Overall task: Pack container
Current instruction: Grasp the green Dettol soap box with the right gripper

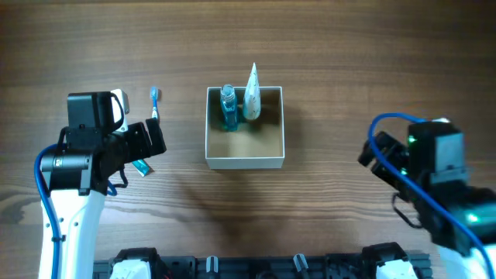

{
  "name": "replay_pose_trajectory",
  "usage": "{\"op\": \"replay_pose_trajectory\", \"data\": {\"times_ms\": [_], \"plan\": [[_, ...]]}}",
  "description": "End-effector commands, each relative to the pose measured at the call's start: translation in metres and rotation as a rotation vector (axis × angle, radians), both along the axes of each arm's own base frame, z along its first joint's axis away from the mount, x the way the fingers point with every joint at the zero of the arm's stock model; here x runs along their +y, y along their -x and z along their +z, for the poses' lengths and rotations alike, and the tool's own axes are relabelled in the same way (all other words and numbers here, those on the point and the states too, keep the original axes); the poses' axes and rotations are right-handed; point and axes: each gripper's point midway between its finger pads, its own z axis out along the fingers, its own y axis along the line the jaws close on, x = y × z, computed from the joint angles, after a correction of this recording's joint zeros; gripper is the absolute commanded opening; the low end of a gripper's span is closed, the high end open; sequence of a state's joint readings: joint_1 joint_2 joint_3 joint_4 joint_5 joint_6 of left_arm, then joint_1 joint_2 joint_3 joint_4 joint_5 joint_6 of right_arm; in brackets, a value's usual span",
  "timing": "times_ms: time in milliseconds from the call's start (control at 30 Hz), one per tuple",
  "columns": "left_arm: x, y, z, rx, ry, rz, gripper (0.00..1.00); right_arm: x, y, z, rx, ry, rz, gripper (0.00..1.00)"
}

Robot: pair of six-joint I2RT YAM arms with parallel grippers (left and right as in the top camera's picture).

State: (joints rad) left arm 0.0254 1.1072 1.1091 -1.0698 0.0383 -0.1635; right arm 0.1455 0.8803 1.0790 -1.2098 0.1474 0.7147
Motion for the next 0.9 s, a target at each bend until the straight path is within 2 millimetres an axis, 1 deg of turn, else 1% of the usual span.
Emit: {"op": "replay_pose_trajectory", "data": {"times_ms": [0,67,100,167,233,267,367,433,467,533,633,800,867], "plan": [[0.0,0.0,0.004,-0.003,-0.004,0.005,1.0,-0.023,-0.007,-0.043,0.087,0.03,-0.064,1.0],[0.0,0.001,0.003,0.002,-0.004,0.005,1.0,-0.047,-0.017,-0.06,0.155,0.051,-0.081,1.0],[0.0,0.001,0.003,0.002,-0.004,0.005,1.0,-0.061,-0.021,-0.072,0.203,0.032,-0.086,1.0],[0.0,0.001,0.003,0.001,-0.004,0.006,1.0,-0.092,-0.021,-0.095,0.29,0.005,-0.145,1.0],[0.0,0.001,0.003,0.0,-0.004,0.006,1.0,-0.119,-0.029,-0.12,0.352,0.03,-0.102,1.0],[0.0,0.001,0.004,-0.002,-0.004,0.006,1.0,-0.12,-0.033,-0.131,0.37,0.001,-0.099,1.0],[0.0,0.001,0.004,-0.002,-0.004,0.006,1.0,-0.129,-0.048,-0.163,0.417,-0.005,-0.096,1.0],[0.0,0.001,0.004,-0.002,-0.004,0.006,1.0,-0.13,-0.051,-0.178,0.449,-0.006,-0.07,1.0],[0.0,0.001,0.004,-0.002,-0.004,0.006,1.0,-0.131,-0.049,-0.186,0.474,-0.01,-0.071,1.0],[0.0,0.0,0.004,-0.003,-0.004,0.006,1.0,-0.136,-0.044,-0.195,0.52,0.011,-0.081,1.0],[0.0,0.0,0.004,-0.003,-0.004,0.006,1.0,-0.137,-0.043,-0.206,0.547,0.005,-0.083,1.0],[0.0,0.0,0.004,-0.003,-0.004,0.005,1.0,-0.131,-0.03,-0.23,0.618,-0.023,-0.079,1.0],[0.0,0.0,0.004,-0.003,-0.004,0.005,1.0,-0.13,-0.027,-0.235,0.627,-0.029,-0.079,1.0]]}}
